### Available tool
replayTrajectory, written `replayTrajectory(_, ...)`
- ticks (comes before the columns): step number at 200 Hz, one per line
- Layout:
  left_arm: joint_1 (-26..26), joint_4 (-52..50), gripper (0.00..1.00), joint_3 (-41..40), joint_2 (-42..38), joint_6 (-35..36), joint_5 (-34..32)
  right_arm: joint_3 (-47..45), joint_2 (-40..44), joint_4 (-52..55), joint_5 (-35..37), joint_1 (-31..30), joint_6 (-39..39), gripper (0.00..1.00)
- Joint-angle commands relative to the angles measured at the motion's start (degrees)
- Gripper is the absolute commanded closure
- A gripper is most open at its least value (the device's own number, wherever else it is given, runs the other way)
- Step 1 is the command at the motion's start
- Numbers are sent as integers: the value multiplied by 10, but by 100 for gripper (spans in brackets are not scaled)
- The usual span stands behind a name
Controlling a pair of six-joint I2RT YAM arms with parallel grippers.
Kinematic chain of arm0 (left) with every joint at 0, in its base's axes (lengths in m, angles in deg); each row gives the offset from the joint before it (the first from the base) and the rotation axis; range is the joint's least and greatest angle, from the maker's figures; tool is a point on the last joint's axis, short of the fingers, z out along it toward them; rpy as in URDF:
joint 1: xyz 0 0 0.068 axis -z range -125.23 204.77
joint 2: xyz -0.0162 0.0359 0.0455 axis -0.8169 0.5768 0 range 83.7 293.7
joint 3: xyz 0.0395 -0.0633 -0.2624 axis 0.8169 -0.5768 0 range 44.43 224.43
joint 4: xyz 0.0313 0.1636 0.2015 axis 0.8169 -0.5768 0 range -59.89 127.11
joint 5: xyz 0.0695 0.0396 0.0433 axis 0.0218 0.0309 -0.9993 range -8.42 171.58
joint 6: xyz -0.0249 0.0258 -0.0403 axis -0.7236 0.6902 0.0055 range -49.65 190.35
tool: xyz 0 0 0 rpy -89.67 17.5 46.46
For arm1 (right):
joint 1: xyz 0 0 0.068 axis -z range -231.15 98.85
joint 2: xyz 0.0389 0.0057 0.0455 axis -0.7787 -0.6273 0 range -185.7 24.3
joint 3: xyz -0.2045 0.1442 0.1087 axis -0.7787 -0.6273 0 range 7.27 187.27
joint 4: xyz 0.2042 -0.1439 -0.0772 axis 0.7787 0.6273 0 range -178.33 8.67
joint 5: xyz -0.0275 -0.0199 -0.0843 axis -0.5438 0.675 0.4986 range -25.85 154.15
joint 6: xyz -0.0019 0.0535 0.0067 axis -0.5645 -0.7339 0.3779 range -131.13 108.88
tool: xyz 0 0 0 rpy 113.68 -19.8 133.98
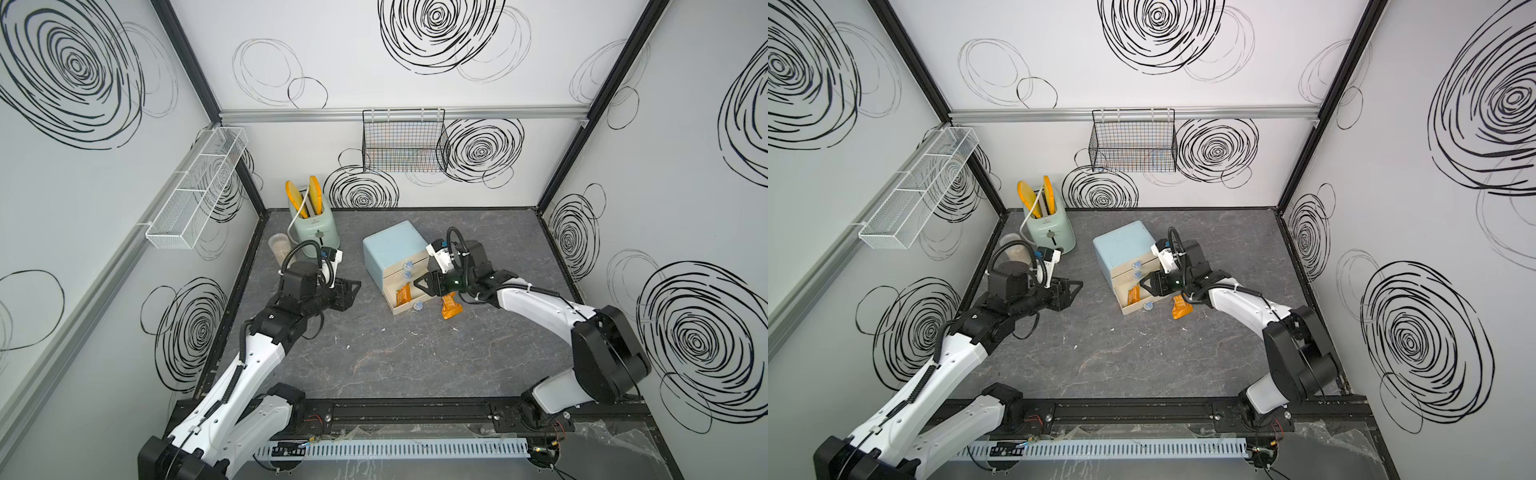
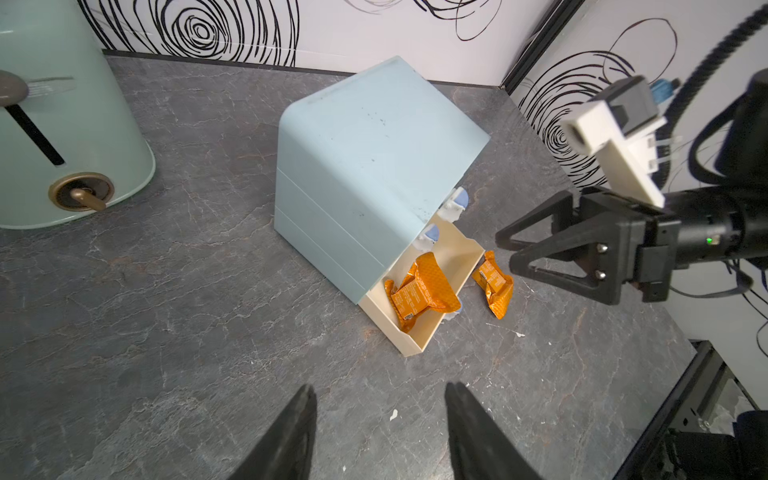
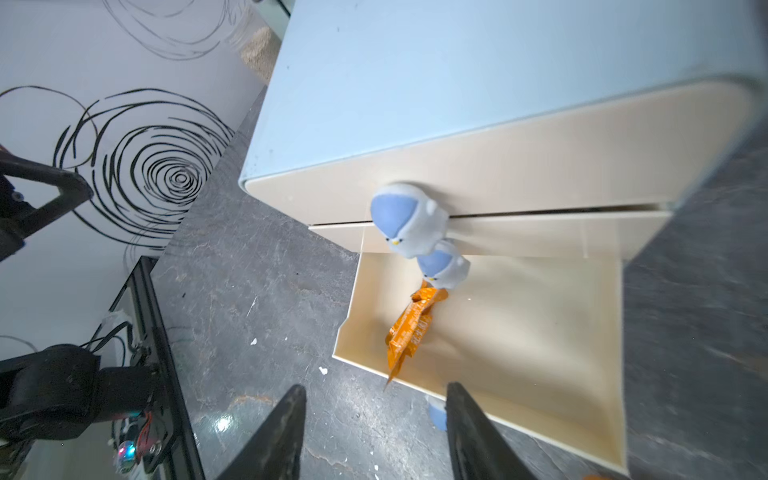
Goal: Place the cookies into the drawer by color
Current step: Place the cookie in the drawer, then move the cookie to the center of the board.
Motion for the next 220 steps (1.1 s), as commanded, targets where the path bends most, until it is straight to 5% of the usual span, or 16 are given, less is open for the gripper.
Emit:
replayTrajectory(1, -7, 24, 45, -6, 5, 2, 13, -39, 37, -13, 54, 14, 7, 44)
replayTrajectory(50, -7, 24, 45, -7, 10, 1, 20, -77, 44, 0, 68, 39, 3, 45)
replayTrajectory(122, -7, 24, 45, -7, 12, 1, 24, -69, -14, -101, -113, -3, -11, 65)
replayTrajectory(220, -8, 22, 45, -8, 12, 1, 27, 11, -150, -111, -7, -67, -42, 81)
